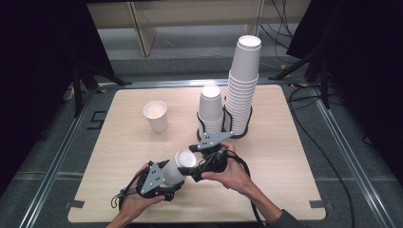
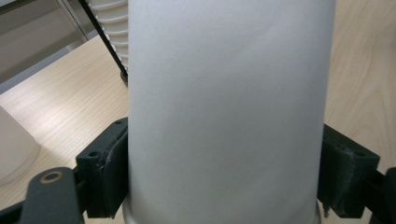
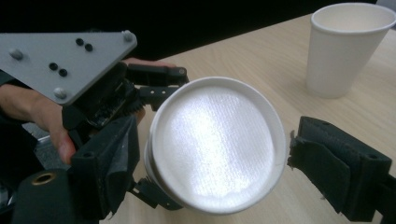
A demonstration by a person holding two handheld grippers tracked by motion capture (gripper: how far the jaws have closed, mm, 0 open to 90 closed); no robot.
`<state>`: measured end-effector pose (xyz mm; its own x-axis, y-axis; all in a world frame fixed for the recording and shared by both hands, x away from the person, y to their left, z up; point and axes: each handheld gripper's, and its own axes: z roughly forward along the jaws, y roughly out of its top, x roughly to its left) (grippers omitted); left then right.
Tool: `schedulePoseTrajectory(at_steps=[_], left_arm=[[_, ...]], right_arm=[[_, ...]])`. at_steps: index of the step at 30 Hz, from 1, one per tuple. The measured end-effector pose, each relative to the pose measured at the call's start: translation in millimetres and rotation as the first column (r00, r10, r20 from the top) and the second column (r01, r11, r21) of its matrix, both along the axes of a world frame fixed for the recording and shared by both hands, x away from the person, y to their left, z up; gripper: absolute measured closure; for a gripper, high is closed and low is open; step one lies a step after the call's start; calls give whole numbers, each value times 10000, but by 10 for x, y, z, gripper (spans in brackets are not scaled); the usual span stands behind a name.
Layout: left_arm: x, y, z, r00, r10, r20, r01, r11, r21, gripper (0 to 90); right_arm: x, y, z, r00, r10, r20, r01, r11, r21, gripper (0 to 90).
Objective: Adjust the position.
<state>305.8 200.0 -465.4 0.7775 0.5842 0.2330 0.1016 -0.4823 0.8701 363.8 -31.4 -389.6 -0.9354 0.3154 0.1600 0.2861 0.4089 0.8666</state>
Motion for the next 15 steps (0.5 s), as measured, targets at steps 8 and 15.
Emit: schedulePoseTrajectory(at_steps=[8,15], left_arm=[[-13,-5,3,9997,-243,29,242,9985,493,175],[-33,-30,-7,9993,-323,193,313,9982,510,175]], right_arm=[[2,23,-58,9990,418,-140,-422,9988,-263,158],[6,39,-84,9984,486,-298,-496,9982,-340,159]])
